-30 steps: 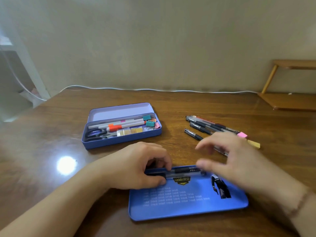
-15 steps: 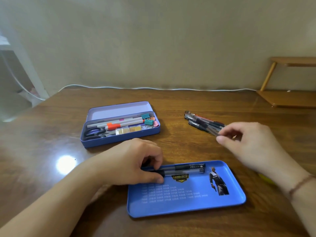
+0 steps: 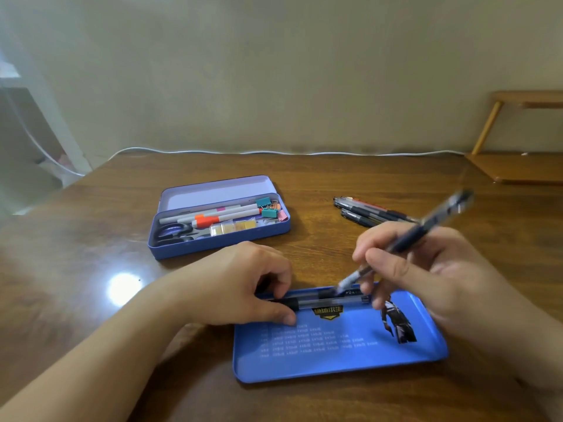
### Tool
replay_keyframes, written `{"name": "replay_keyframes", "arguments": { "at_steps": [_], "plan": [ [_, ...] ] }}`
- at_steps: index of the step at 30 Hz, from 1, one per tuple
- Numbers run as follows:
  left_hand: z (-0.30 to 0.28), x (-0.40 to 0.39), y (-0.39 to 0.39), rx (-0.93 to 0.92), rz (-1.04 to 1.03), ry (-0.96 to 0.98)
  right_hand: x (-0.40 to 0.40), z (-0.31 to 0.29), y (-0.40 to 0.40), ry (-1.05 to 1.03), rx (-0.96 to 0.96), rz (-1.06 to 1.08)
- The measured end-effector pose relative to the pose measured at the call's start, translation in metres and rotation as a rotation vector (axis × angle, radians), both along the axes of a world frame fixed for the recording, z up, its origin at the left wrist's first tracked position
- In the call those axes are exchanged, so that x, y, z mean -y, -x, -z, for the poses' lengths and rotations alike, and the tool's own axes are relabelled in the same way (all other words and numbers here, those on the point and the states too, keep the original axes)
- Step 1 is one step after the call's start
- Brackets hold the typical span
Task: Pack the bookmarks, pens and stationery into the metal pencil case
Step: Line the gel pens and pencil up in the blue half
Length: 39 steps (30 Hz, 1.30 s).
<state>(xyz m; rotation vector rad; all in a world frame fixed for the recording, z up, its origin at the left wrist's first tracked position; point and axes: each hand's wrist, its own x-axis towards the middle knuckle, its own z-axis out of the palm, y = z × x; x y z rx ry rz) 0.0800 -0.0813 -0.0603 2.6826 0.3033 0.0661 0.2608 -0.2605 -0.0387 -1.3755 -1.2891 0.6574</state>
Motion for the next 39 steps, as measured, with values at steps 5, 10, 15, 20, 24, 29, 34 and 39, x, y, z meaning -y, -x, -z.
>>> {"name": "replay_keyframes", "arguments": {
  "at_steps": [5, 10, 15, 20, 24, 29, 34, 39],
  "plan": [
    [-0.001, 0.008, -0.002, 0.239, 0.039, -0.042, -0.010, 0.009, 0.011, 0.051, -0.079, 0.053],
    [-0.001, 0.018, -0.006, 0.402, 0.103, -0.036, -0.011, 0.010, 0.015, 0.040, -0.166, -0.012],
    [-0.004, 0.007, 0.001, 0.390, 0.065, 0.040, 0.001, -0.008, -0.013, -0.107, -0.097, 0.127],
    [-0.007, 0.007, 0.003, 0.219, 0.139, 0.101, 0.010, -0.006, -0.031, 0.099, 0.713, 0.209],
    [-0.004, 0.004, 0.003, 0.129, 0.127, 0.000, 0.012, -0.012, -0.046, 0.041, 0.612, 0.402],
    [0.002, 0.006, -0.002, 0.110, 0.129, -0.046, 0.010, -0.009, -0.055, -0.015, 0.547, 0.568],
    [0.004, 0.005, -0.003, 0.115, 0.106, -0.018, 0.009, -0.010, -0.043, -0.035, 0.563, 0.558],
    [0.007, 0.005, -0.003, 0.129, 0.123, -0.024, 0.009, -0.010, -0.042, -0.047, 0.559, 0.567]
  ]
}}
